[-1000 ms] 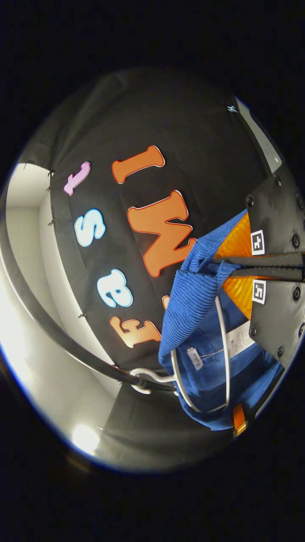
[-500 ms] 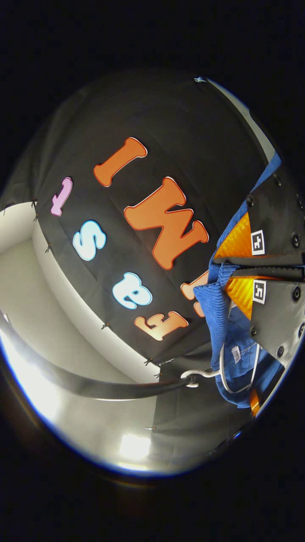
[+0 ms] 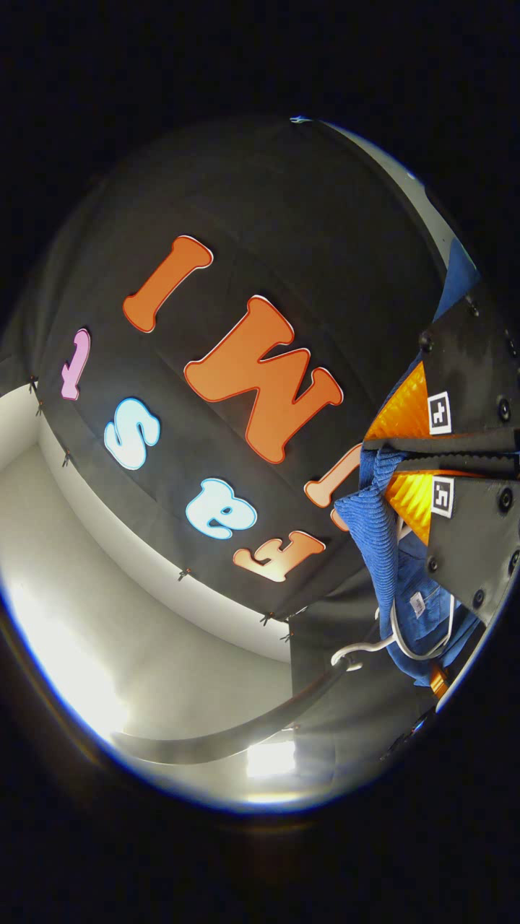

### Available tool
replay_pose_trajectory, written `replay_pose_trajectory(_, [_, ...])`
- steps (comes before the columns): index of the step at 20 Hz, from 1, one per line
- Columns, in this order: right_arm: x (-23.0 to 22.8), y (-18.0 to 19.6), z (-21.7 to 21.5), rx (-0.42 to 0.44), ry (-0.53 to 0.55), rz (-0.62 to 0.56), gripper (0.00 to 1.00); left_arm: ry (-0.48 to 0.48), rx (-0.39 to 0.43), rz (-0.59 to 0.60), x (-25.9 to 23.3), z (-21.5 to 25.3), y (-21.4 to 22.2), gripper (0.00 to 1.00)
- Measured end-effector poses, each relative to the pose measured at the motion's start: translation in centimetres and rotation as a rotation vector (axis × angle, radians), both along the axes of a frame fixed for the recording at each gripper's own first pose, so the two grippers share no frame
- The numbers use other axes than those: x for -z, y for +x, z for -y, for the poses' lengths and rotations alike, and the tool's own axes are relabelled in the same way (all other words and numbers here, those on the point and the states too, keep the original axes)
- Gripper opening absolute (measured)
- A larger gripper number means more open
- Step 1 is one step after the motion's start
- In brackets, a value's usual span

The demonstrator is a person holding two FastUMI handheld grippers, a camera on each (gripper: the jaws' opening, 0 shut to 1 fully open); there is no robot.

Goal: Grasp the clothes on the hanger with both hands and then place them into the laundry hamper below.

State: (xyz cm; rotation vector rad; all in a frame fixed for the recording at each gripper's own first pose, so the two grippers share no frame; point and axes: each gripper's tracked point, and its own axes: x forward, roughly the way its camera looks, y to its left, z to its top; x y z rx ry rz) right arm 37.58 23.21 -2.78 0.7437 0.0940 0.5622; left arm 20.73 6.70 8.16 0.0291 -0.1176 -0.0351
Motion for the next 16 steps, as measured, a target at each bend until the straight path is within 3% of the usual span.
replay_pose_trajectory(2, [0.0,0.3,0.0,-0.021,0.021,-0.025,0.08,0.01,-0.034,0.002,-0.2,-1.4,1.9,0.02])
replay_pose_trajectory(6, [1.1,1.7,0.4,-0.041,0.036,-0.08,0.08,-0.113,-0.049,-0.055,1.3,-3.2,5.4,0.02])
replay_pose_trajectory(8, [1.7,2.1,0.5,-0.027,0.012,-0.085,0.08,-0.091,-0.063,-0.095,3.1,-4.3,6.4,0.02])
replay_pose_trajectory(12, [3.5,1.8,1.0,-0.014,-0.044,-0.093,0.07,-0.113,-0.059,-0.161,8.1,-5.2,5.6,0.02])
replay_pose_trajectory(16, [9.7,1.3,2.0,0.064,-0.173,-0.176,0.08,-0.098,-0.077,-0.273,14.6,-5.8,3.5,0.02])
